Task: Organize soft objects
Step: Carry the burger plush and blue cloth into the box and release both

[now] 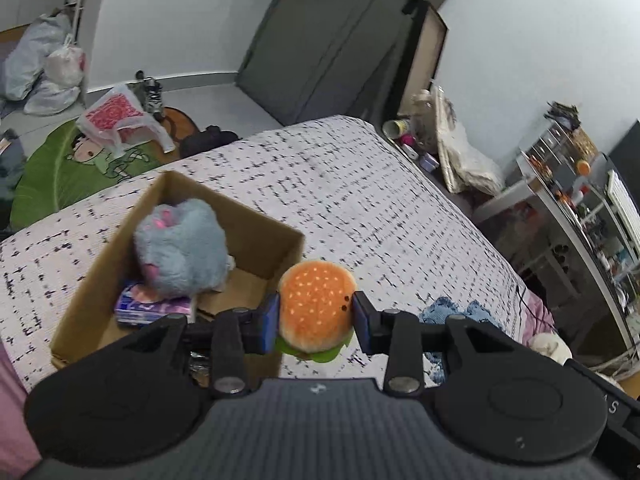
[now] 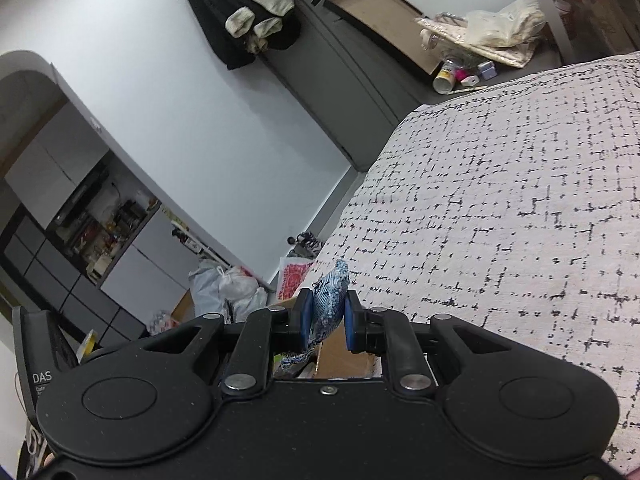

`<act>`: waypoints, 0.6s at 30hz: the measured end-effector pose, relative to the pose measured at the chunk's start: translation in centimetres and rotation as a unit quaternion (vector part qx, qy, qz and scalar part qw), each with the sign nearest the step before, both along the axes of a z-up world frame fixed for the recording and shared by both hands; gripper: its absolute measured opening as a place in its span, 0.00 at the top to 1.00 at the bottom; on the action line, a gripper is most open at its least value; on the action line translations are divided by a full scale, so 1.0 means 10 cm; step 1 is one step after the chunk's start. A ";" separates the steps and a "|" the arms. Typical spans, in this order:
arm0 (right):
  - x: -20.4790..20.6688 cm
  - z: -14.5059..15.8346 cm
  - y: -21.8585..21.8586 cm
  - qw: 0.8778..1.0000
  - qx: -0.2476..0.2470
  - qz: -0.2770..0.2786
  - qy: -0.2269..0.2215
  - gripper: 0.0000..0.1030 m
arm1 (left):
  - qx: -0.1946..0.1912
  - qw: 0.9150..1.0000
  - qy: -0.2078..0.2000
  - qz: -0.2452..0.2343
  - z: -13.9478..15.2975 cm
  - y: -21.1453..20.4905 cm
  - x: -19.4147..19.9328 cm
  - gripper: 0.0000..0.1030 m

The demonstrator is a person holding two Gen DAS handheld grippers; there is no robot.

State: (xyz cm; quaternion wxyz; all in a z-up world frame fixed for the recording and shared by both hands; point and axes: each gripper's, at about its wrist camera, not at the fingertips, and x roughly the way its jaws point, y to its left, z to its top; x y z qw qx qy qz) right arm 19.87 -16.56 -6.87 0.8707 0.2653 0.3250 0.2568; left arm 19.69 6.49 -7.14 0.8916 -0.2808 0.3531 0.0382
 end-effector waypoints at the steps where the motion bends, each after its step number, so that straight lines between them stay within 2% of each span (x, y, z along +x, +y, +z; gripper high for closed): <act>1: 0.01 0.00 0.03 1.000 -0.001 0.003 0.000 0.84 | -0.002 1.000 0.001 0.004 -0.01 0.03 -0.01 0.64; 8: 0.03 -0.01 0.28 1.000 -0.007 0.026 0.006 0.84 | 0.006 0.999 0.027 0.046 -0.16 0.28 0.00 0.64; 12: 0.06 -0.02 0.43 0.999 -0.012 0.043 0.009 0.84 | -0.011 0.998 0.043 0.053 -0.27 0.39 0.05 0.64; 18: 0.11 -0.05 0.58 0.999 -0.018 0.047 0.015 0.84 | -0.047 0.997 0.044 0.040 -0.36 0.45 0.14 0.62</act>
